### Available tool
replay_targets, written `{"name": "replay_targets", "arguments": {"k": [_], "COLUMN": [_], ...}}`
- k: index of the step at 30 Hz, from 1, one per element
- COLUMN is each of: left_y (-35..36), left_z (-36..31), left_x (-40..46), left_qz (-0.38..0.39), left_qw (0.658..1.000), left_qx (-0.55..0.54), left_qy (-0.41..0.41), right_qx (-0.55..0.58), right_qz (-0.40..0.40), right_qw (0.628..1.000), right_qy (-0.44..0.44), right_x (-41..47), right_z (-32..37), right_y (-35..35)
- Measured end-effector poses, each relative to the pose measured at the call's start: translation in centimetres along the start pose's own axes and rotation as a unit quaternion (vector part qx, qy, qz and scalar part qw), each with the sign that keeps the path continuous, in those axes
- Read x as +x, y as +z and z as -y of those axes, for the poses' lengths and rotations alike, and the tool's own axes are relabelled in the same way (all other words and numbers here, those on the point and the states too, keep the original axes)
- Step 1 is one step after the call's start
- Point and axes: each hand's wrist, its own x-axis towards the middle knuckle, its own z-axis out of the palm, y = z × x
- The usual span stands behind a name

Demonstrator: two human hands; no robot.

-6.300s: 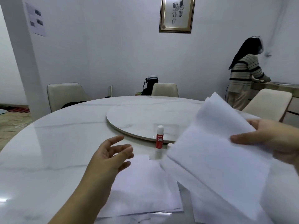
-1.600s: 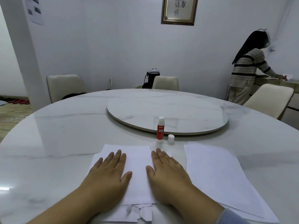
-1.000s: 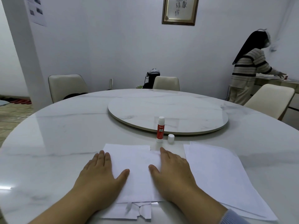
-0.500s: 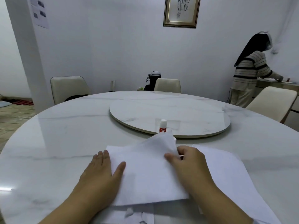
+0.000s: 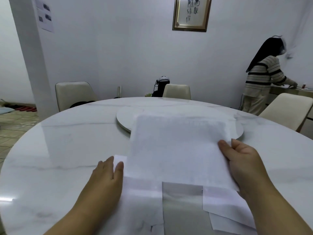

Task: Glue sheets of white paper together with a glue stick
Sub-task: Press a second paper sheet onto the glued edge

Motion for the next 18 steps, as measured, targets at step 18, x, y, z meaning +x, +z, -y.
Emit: {"name": "replay_targets", "arguments": {"k": [18], "left_y": [0.0], "left_z": [-0.5], "left_x": [-0.7], "left_qz": [0.041], "left_qw": [0.987], "left_qx": [0.152], "left_qy": [0.035], "right_qx": [0.355], "right_qz": [-0.163], "right_qw": [0.916], "right_qy": [0.087], "right_x": [2.5], "right_z": [-1.1], "right_y": [-2.0]}}
